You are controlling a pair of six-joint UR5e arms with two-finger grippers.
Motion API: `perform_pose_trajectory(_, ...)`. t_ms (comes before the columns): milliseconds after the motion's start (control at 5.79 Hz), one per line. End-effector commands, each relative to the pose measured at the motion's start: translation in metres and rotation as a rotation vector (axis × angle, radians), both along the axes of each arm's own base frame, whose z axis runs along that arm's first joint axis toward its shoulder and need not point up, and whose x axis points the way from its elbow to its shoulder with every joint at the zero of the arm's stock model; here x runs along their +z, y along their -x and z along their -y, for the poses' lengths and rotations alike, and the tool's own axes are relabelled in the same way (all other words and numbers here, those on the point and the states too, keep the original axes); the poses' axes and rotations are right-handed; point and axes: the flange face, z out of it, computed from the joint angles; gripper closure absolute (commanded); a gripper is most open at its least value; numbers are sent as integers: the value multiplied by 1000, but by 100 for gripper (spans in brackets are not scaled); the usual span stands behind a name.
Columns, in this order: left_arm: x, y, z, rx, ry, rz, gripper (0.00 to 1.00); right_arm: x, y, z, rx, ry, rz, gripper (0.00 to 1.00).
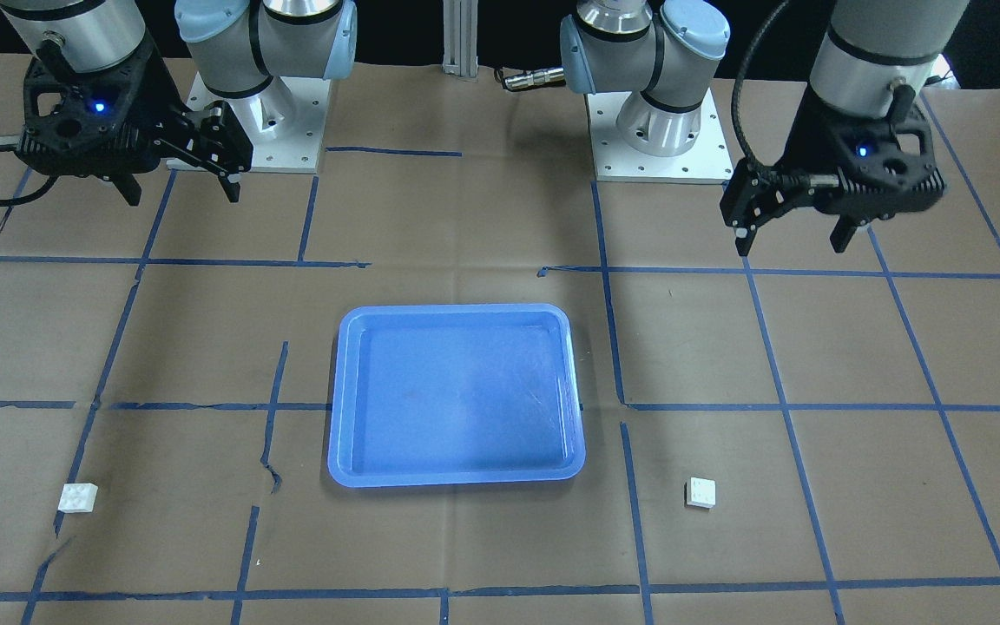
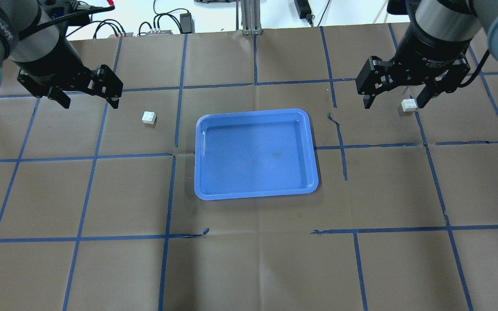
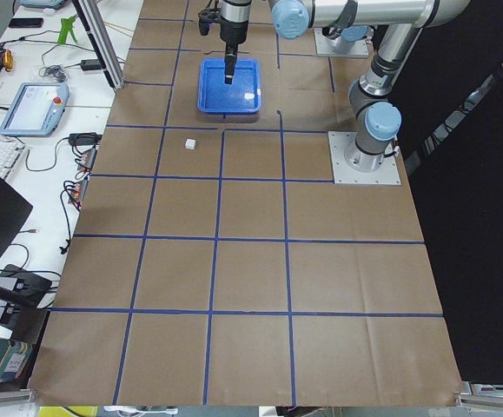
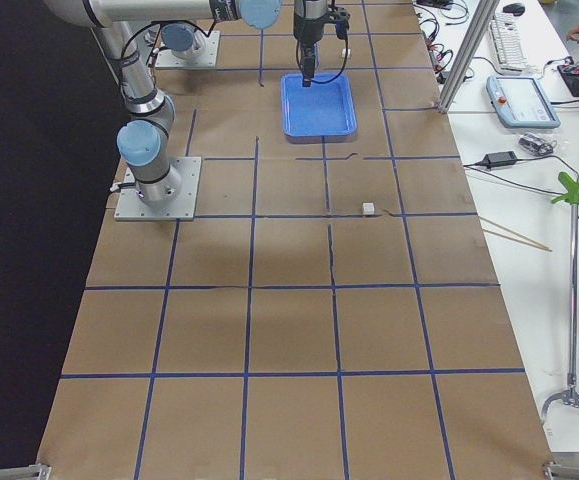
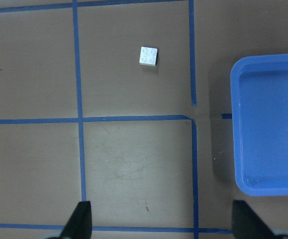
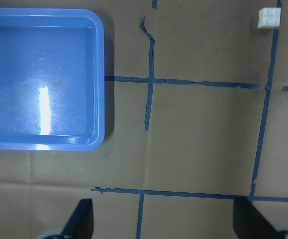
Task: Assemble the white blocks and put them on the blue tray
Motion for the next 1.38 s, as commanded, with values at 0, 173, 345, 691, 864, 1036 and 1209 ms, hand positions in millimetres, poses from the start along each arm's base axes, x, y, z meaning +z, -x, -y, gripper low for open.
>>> perform_pose_trajectory(0, -50, -26, 32, 27, -76, 37, 1, 0, 10, 8, 395, 32, -59, 0)
perform_pose_trajectory(173, -77, -25, 60, 3, -64, -80, 1, -10, 31, 20, 532, 8, -52, 0)
perform_pose_trajectory(345, -113, -31, 101, 4, -11, -82, 1, -20, 75, 37, 678, -15, -39, 0)
perform_pose_trajectory(691, -176, -40, 154, -48, -3, -76, 1, -41, 163, 65, 1017, 17, -28, 0)
perform_pose_trajectory(864, -182, -28, 145, -87, -26, -80, 1, -46, 200, 79, 1141, 90, -41, 0)
perform_pose_trajectory(1036, -194, 1, 122, -142, -64, -82, 1, -48, 224, 110, 1282, 117, -55, 0)
perform_pose_trajectory(1209, -207, 3, 110, -158, -56, -81, 1, -63, 239, 145, 1426, 110, -40, 1)
